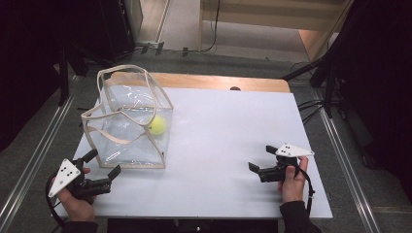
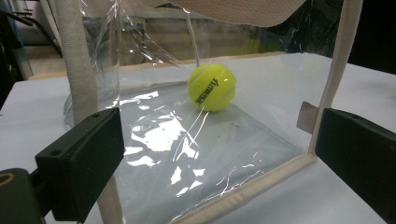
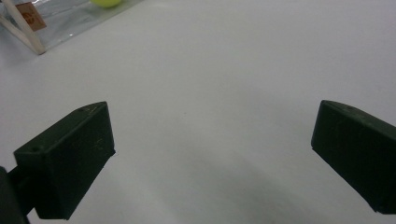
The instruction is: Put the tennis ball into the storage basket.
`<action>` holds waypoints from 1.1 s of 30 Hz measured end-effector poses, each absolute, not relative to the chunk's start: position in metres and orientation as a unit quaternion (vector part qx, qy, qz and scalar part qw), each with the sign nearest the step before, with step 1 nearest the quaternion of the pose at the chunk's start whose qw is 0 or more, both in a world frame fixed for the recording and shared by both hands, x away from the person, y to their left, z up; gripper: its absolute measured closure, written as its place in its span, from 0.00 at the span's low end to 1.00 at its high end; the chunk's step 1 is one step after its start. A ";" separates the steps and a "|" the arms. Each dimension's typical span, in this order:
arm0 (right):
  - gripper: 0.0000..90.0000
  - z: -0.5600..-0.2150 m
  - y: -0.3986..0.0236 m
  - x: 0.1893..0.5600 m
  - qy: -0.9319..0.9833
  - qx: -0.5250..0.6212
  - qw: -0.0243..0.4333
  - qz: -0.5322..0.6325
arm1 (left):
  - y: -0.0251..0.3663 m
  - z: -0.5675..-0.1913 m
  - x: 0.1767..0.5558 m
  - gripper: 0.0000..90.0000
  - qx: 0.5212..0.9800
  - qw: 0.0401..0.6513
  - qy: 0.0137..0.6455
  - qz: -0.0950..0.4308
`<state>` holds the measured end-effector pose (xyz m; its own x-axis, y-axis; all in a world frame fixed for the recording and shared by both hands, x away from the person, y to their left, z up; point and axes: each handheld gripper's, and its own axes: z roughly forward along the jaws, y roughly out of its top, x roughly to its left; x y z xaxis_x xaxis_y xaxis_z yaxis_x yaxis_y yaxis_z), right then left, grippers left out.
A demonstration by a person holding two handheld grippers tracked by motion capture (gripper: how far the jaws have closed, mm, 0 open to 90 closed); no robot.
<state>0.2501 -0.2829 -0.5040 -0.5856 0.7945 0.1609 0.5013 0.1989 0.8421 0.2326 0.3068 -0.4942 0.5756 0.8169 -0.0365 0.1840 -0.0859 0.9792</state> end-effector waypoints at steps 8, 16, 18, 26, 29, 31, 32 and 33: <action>0.00 -0.504 -0.307 0.241 0.742 0.443 0.171 0.472 | 0.306 -0.494 0.233 0.01 0.681 0.568 0.367 0.279; 0.00 -0.505 -0.329 0.232 0.727 0.460 0.183 0.475 | 0.306 -0.494 0.233 0.01 0.682 0.567 0.367 0.279; 0.00 -0.505 -0.335 0.230 0.725 0.463 0.185 0.475 | 0.306 -0.494 0.232 0.01 0.682 0.567 0.366 0.279; 0.00 -0.508 -0.358 0.219 0.708 0.480 0.197 0.478 | 0.305 -0.494 0.232 0.01 0.684 0.566 0.366 0.279; 0.00 -0.509 -0.364 0.216 0.698 0.488 0.207 0.482 | 0.305 -0.494 0.232 0.01 0.684 0.566 0.366 0.279; 0.00 -0.509 -0.368 0.214 0.690 0.493 0.210 0.487 | 0.305 -0.494 0.232 0.01 0.685 0.565 0.365 0.280; 0.00 -0.509 -0.370 0.213 0.687 0.494 0.209 0.491 | 0.305 -0.494 0.232 0.01 0.684 0.565 0.366 0.279; 0.00 -0.509 -0.371 0.212 0.687 0.493 0.210 0.491 | 0.305 -0.494 0.232 0.01 0.684 0.566 0.367 0.279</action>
